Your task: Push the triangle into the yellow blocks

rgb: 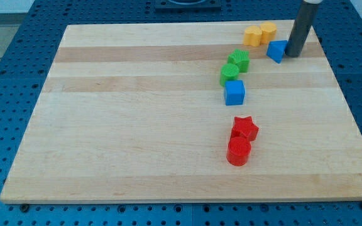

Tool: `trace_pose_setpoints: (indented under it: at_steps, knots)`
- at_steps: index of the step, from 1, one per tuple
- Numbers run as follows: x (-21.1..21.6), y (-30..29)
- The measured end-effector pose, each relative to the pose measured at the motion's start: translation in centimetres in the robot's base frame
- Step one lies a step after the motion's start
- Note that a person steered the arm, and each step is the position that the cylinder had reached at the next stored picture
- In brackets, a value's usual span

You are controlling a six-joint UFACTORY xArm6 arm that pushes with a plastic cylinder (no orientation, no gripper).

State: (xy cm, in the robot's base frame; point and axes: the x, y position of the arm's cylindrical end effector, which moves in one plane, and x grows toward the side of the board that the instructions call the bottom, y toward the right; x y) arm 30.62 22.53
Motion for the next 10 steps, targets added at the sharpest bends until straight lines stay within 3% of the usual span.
trace_pose_setpoints:
  at_steps: [3,4,5,7,10]
  knots:
    - [-0.8,0.0]
    - [1.8,2.6]
    - [2.9,0.0]
    - [-1.4,-5.3]
    - [-0.1,-3.1]
